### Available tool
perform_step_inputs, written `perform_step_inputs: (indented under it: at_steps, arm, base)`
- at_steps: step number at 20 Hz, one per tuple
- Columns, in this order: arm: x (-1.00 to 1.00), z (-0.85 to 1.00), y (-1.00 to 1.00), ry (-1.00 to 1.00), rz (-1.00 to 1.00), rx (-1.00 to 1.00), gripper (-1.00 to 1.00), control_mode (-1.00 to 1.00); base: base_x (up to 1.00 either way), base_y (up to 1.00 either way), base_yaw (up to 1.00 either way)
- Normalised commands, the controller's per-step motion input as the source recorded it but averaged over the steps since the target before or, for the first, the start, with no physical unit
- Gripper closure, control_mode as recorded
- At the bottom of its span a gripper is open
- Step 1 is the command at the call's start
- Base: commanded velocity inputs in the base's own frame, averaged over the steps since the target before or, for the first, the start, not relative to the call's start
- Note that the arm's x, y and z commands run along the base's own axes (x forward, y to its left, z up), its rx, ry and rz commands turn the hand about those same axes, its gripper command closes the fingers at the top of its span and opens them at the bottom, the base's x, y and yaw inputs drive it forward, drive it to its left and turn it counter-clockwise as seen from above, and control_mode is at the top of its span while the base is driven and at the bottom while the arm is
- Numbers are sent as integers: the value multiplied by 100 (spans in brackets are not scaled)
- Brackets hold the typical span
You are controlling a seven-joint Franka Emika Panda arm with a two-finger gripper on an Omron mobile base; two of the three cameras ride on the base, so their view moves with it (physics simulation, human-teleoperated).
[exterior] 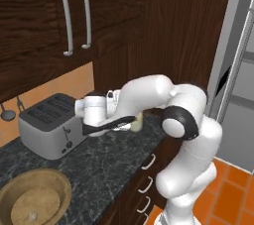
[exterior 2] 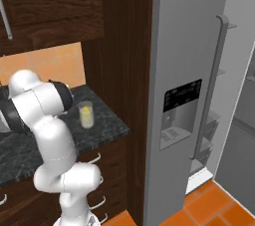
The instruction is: Grab a lemon wedge from the fridge and one ice cube from the ice bowl, and put them in the glass of lemonade.
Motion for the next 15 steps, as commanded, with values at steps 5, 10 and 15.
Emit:
perform_step_inputs:
  at_steps: [5, 10, 15]
  arm:
    - [-100, 26, -15, -21, -11, 0, -100, -100]
    - [-91, 27, -1, -31, -5, -1, -100, -100]
    - [-71, 3, 1, -33, 2, -2, -100, -100]
  base:
    - [0, 0, 0]
    - [0, 0, 0]
    - [0, 0, 0]
